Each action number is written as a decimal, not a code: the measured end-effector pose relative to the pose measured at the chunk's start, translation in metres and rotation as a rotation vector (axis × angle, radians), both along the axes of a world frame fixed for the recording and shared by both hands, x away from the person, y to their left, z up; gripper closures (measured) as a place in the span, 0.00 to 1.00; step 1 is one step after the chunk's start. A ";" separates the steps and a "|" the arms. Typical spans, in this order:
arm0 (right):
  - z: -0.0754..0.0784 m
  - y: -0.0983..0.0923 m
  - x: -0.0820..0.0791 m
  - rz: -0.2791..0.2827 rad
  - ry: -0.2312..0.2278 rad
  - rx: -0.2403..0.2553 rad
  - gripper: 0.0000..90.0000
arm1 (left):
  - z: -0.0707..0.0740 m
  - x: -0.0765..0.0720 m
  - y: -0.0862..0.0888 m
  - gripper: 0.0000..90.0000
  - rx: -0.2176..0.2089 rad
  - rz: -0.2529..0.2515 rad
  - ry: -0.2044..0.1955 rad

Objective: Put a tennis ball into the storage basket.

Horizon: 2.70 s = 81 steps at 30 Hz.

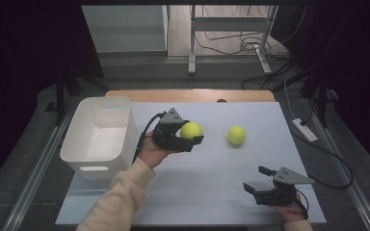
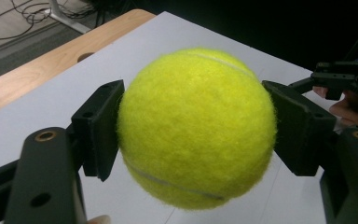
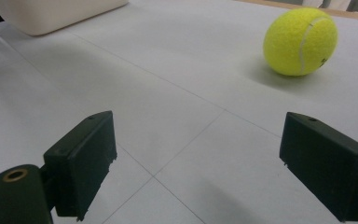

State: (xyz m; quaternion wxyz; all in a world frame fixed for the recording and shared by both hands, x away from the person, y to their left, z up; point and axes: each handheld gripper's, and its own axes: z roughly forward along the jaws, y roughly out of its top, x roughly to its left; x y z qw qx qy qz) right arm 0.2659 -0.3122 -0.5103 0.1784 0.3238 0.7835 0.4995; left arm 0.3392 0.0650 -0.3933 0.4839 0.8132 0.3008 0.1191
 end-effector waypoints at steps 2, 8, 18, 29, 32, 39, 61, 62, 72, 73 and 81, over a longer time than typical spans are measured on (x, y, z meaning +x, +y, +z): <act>0.000 0.000 0.000 0.000 0.000 -0.001 0.12 | 0.001 0.000 0.002 0.30 -0.002 0.005 -0.002; 0.000 0.000 0.000 -0.001 0.000 0.000 0.12 | 0.003 0.000 0.007 0.30 -0.011 0.022 -0.014; 0.000 0.000 0.000 -0.005 0.000 -0.003 0.12 | 0.007 0.000 0.016 0.30 -0.019 0.048 -0.029; 0.000 0.000 0.000 -0.004 -0.001 -0.003 0.12 | 0.012 0.001 0.026 0.30 -0.029 0.072 -0.038; 0.000 0.000 0.000 -0.004 -0.001 -0.004 0.12 | 0.014 0.001 0.029 0.30 -0.036 0.079 -0.040; 0.000 0.001 0.000 -0.004 -0.001 -0.004 0.12 | 0.020 0.001 0.038 0.30 -0.048 0.106 -0.052; 0.000 0.001 0.000 -0.009 -0.002 -0.001 0.12 | 0.031 0.004 0.068 0.30 -0.055 0.185 -0.075; 0.000 0.000 0.000 -0.009 -0.002 -0.002 0.12 | 0.031 0.005 0.069 0.30 -0.055 0.188 -0.076; 0.000 0.001 0.000 -0.008 0.000 -0.001 0.12 | 0.038 0.007 0.084 0.30 -0.056 0.227 -0.083; 0.000 0.001 0.000 -0.008 -0.001 -0.001 0.12 | 0.038 0.007 0.085 0.30 -0.059 0.231 -0.083; 0.000 0.001 0.001 -0.010 0.000 -0.004 0.12 | 0.041 0.009 0.099 0.30 -0.056 0.263 -0.083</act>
